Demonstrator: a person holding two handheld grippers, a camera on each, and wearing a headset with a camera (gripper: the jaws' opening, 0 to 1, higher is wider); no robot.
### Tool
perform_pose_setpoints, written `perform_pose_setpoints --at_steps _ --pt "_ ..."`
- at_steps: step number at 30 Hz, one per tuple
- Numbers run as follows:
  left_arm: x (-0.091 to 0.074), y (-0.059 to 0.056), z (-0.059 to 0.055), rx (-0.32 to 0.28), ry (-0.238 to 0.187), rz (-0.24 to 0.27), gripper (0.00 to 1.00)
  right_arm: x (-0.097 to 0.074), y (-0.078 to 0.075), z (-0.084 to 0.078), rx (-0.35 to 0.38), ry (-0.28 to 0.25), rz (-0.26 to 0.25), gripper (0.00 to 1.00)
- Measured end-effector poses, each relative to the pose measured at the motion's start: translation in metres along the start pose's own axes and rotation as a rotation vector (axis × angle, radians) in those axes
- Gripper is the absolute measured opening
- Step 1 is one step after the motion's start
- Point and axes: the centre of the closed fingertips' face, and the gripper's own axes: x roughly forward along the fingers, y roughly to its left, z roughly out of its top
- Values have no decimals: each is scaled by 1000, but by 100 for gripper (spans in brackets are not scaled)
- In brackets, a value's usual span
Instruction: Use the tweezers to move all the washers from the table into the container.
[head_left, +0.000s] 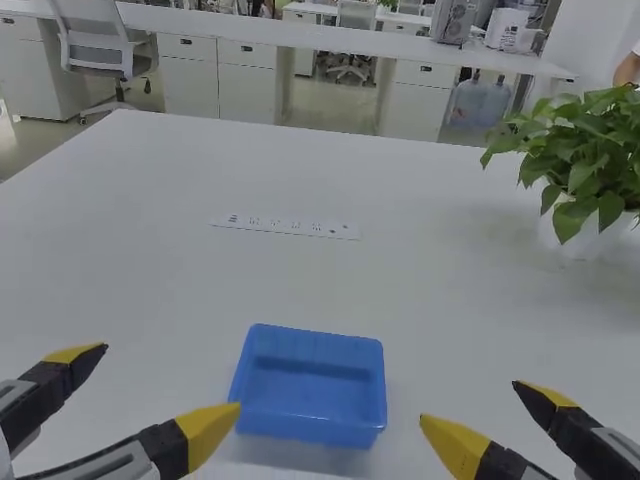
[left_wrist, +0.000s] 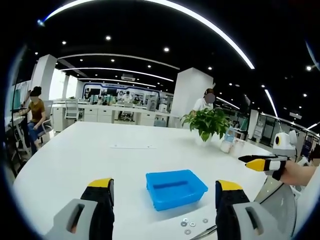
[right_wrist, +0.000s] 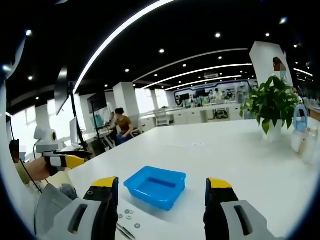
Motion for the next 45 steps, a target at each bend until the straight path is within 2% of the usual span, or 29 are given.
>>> perform_pose_setpoints --at_steps 11,16,25,33,37,45 --pt "4 5 -4 2 18 2 84 4 -4 -3 6 19 -5 69" --pt "3 4 -1 8 7 -2 84 3 -4 -2 9 22 -4 69" --pt "-1 4 -11 0 30 -2 81 5 1 -7 -4 45 11 66" --pt "2 0 -16 4 53 -27 76 5 4 -19 1 79 20 64" --pt "2 0 -15 2 55 -34 76 7 4 -16 21 68 28 62" --pt "3 7 -16 2 63 -30 74 13 7 -16 20 74 35 60"
